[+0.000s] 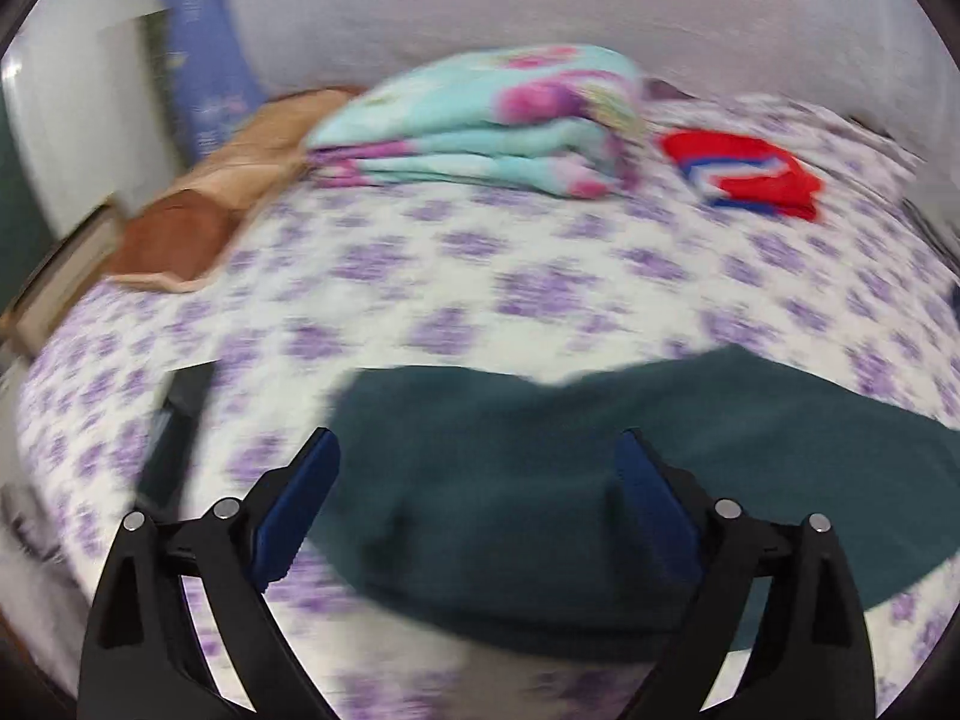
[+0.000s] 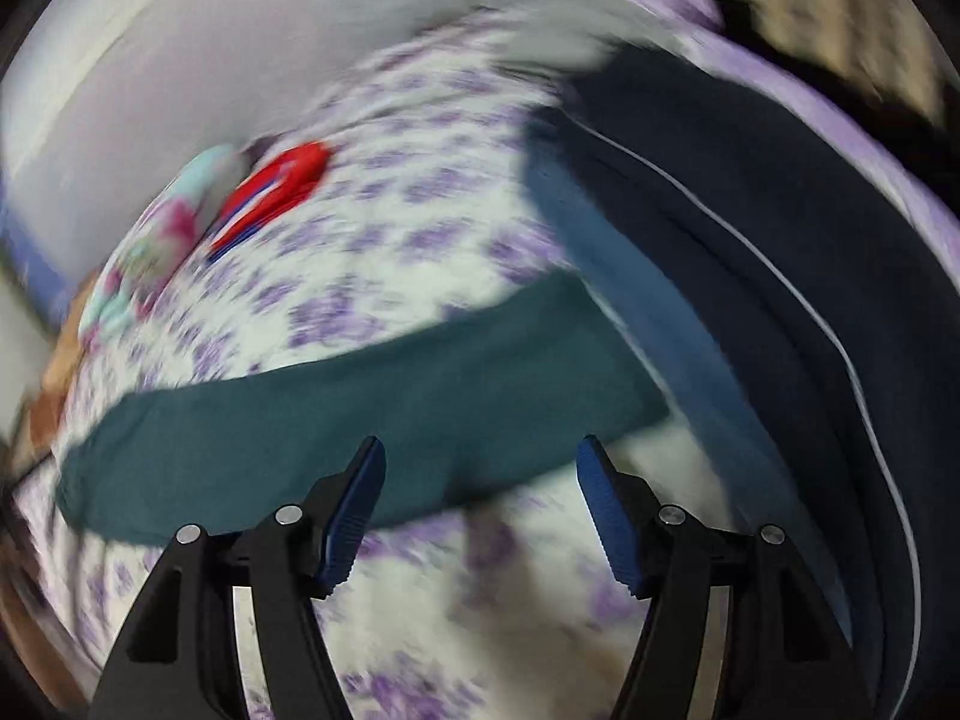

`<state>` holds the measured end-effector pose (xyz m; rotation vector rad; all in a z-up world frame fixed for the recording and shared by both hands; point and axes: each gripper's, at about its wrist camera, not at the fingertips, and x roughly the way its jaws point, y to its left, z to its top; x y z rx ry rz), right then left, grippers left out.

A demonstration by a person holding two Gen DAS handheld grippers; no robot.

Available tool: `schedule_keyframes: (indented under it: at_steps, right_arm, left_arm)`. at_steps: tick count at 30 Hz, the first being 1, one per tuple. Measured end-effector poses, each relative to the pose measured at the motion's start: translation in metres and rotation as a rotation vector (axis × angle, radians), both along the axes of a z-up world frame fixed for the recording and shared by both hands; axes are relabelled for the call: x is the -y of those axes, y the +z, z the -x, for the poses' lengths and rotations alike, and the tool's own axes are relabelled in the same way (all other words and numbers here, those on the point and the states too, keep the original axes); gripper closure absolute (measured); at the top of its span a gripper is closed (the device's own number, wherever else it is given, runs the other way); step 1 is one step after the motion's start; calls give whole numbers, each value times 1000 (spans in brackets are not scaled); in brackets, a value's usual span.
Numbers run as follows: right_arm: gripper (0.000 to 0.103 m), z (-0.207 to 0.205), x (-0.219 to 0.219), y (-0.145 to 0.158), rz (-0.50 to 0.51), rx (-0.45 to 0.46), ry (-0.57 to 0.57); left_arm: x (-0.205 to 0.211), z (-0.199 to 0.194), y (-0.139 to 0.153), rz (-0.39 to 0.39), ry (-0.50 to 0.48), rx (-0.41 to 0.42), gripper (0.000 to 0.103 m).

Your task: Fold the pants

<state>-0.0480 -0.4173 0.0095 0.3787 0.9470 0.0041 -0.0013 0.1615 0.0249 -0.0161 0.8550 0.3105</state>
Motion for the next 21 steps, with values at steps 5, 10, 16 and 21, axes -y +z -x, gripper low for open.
schedule_keyframes:
  at_steps: [5,10,16,21]
  right_arm:
    - [36,-4,15,-26,-96,-19,-91]
    - [70,-35,20,-33,-142,16,-213]
    - [97,-34,-9,19,-172,134,-119]
    - [96,-46,-109,82,-148,259,209]
  left_arm:
    - [2,-35,-62,155,11,-213,9]
    - [-13,-36,-69,237,6,-196,4]
    - [-8,-33,-67,206,-1,-171,4]
    - [-9,-28,-58,216,3,-153,4]
